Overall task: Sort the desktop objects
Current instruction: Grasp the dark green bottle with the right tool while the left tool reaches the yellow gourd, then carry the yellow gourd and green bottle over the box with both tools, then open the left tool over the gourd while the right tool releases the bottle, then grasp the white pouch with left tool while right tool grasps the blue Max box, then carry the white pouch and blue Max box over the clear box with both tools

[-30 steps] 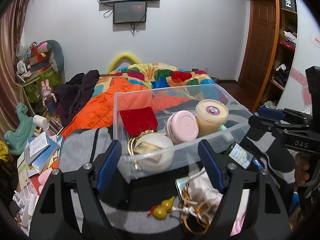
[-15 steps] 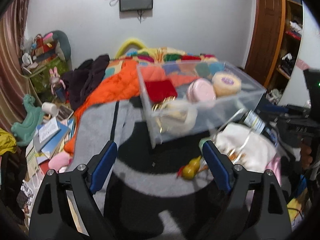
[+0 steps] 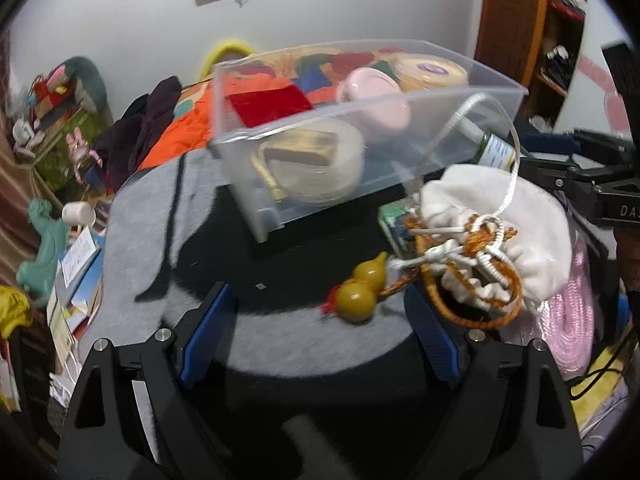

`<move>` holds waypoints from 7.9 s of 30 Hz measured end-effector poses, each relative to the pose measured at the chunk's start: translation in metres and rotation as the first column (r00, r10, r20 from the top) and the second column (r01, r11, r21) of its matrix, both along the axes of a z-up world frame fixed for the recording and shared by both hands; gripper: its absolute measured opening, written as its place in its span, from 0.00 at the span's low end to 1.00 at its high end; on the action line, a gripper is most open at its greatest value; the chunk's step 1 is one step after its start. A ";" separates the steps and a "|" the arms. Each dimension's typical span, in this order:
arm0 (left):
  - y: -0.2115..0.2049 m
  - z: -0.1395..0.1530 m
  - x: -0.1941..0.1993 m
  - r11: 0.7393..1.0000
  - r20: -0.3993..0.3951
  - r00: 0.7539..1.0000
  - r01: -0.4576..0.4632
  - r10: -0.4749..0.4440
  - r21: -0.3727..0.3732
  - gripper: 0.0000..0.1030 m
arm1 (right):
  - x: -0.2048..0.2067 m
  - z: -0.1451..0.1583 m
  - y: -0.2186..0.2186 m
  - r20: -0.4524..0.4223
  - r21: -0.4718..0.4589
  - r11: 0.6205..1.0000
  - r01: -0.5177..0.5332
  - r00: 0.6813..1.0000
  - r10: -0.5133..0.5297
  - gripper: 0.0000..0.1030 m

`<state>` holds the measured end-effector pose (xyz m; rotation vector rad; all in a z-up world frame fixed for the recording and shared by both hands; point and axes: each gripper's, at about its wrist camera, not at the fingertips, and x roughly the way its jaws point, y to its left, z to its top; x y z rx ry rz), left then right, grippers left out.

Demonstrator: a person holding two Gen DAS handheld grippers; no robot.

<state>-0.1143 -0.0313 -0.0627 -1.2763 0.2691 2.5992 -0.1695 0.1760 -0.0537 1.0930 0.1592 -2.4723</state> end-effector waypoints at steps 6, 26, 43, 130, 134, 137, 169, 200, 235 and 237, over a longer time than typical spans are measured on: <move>0.014 -0.001 -0.005 0.998 0.012 0.998 0.053 -0.054 0.036 0.69 | -0.001 -0.007 -0.012 0.000 0.042 0.999 -0.027 1.000 0.027 0.63; -0.009 0.007 0.001 0.991 -0.001 1.000 -0.028 0.028 0.127 0.21 | -0.002 0.002 0.014 0.015 -0.083 0.996 -0.011 1.000 0.012 0.37; -0.057 0.061 0.005 0.949 -0.132 0.975 -0.137 0.180 0.286 0.21 | 0.000 0.041 0.055 -0.046 -0.207 0.975 0.078 0.995 -0.089 0.37; 0.005 0.052 -0.052 0.977 -0.138 0.989 -0.083 0.056 -0.199 0.90 | -0.022 0.040 0.003 -0.136 -0.044 0.996 0.080 0.987 -0.085 0.71; 0.006 0.037 -0.044 0.961 -0.119 0.992 -0.078 0.048 -0.265 0.90 | -0.013 0.039 0.006 -0.143 -0.056 0.996 0.072 0.987 -0.080 0.77; 0.006 0.036 -0.035 0.969 -0.127 0.991 -0.077 0.048 -0.236 0.90 | -0.009 0.035 0.010 -0.132 -0.060 0.995 0.078 0.988 -0.085 0.77; 0.001 0.060 0.044 0.959 -0.065 0.988 -0.122 0.143 0.256 0.94 | 0.057 -0.002 0.060 -0.096 -0.104 0.977 0.188 0.976 -0.198 0.78; 0.073 0.012 -0.003 0.959 0.064 0.995 -0.094 0.079 0.268 1.00 | 0.052 -0.029 0.044 -0.149 0.014 0.989 0.147 0.978 -0.144 0.55; 0.028 0.061 0.019 0.964 -0.114 0.982 -0.121 0.151 0.237 0.45 | 0.045 0.001 0.069 -0.121 -0.155 0.974 0.165 0.975 -0.185 0.24; 0.020 0.067 0.018 0.959 -0.119 0.980 -0.127 0.161 0.254 0.45 | 0.043 0.006 0.067 -0.127 -0.158 0.975 0.157 0.976 -0.177 0.24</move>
